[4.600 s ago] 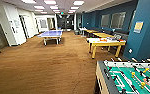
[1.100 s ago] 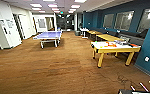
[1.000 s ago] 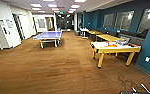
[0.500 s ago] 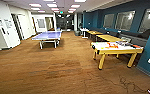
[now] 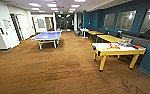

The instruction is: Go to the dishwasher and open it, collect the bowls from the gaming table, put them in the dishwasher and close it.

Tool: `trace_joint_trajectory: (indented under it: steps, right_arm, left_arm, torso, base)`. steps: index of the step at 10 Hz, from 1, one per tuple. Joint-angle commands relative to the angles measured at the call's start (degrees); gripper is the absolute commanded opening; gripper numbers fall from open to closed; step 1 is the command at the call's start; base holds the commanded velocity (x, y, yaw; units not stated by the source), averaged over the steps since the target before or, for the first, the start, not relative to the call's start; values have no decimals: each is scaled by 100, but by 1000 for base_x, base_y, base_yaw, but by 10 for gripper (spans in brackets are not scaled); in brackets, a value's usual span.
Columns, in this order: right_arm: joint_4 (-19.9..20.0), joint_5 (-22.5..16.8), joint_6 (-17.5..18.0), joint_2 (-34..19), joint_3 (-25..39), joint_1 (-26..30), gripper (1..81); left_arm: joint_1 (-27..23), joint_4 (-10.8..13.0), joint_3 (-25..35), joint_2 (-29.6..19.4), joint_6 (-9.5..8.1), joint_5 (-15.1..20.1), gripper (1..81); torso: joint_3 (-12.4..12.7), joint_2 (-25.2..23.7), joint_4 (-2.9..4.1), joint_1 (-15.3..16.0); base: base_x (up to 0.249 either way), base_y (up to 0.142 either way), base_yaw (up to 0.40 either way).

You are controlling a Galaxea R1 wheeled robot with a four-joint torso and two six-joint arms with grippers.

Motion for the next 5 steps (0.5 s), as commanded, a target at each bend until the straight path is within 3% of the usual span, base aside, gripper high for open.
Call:
trace_joint_trajectory:
  steps: [1, 5]
  right_arm:
    - [-55, -251, -20, -16, 4, 240, 811]
    - [-63, -260, -20, -16, 4, 257, 811]
  left_arm:
    - [-287, -30, 22, -27, 33, 337, 811]
    - [-287, -22, 22, -18, 33, 337, 811]
  torso:
    - [0, 0, 0, 1]
    - [2, 0, 0, 1]
  base:
    - [170, 0, 0]
    - [177, 0, 0]
